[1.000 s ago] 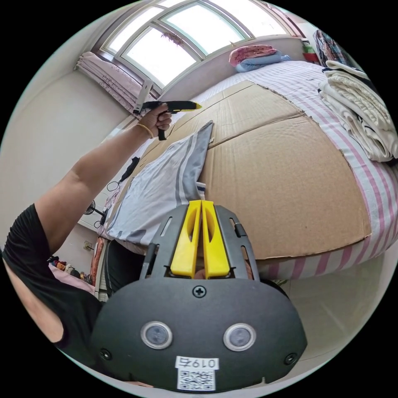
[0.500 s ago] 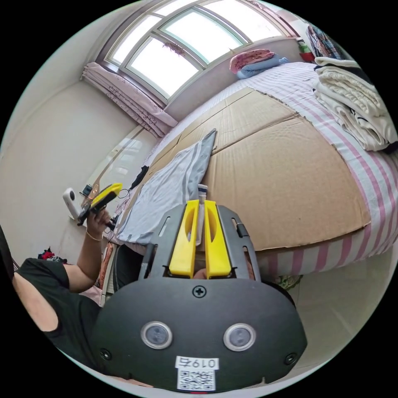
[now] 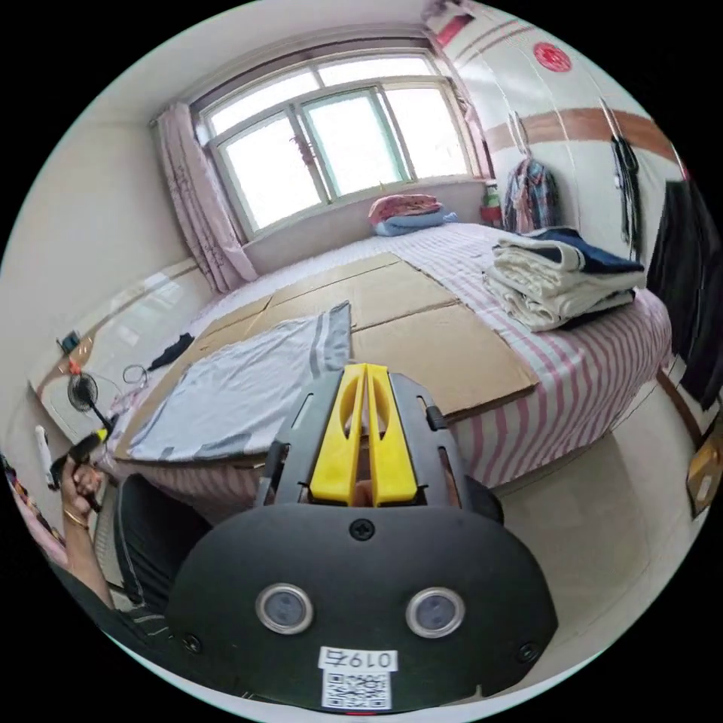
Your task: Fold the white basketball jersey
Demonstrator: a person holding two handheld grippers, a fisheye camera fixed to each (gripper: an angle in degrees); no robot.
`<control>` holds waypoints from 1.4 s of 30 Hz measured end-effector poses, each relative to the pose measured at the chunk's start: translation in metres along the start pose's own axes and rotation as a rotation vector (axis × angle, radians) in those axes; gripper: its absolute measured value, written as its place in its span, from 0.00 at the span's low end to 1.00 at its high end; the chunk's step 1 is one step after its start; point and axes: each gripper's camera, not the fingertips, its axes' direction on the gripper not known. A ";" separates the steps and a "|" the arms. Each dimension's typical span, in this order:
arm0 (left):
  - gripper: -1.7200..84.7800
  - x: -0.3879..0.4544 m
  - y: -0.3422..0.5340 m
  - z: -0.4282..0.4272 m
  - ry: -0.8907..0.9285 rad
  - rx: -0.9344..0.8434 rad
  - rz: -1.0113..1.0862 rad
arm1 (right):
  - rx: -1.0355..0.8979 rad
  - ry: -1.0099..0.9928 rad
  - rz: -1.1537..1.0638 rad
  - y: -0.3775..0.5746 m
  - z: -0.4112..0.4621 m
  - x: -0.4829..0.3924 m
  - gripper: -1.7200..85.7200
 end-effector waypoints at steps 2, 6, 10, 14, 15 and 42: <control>0.03 -0.030 0.009 0.002 0.035 0.006 -0.067 | -0.043 -0.076 -0.210 0.042 0.036 -0.069 0.01; 0.03 -0.078 0.033 0.013 0.114 -0.011 -0.102 | -0.054 -0.251 -0.442 0.110 0.085 -0.159 0.01; 0.03 -0.105 0.044 0.019 0.076 -0.025 -0.078 | 0.034 -0.267 -0.722 0.192 0.147 -0.244 0.01; 0.03 -0.143 0.042 0.027 0.084 -0.044 -0.071 | 0.014 -0.336 -0.835 0.260 0.226 -0.296 0.01; 0.03 -0.154 0.040 0.031 0.089 -0.059 -0.072 | 0.006 -0.346 -0.839 0.268 0.237 -0.301 0.01; 0.05 -0.234 -0.095 0.232 0.153 -0.339 0.143 | -0.046 -0.048 -1.296 0.595 0.600 -0.300 0.01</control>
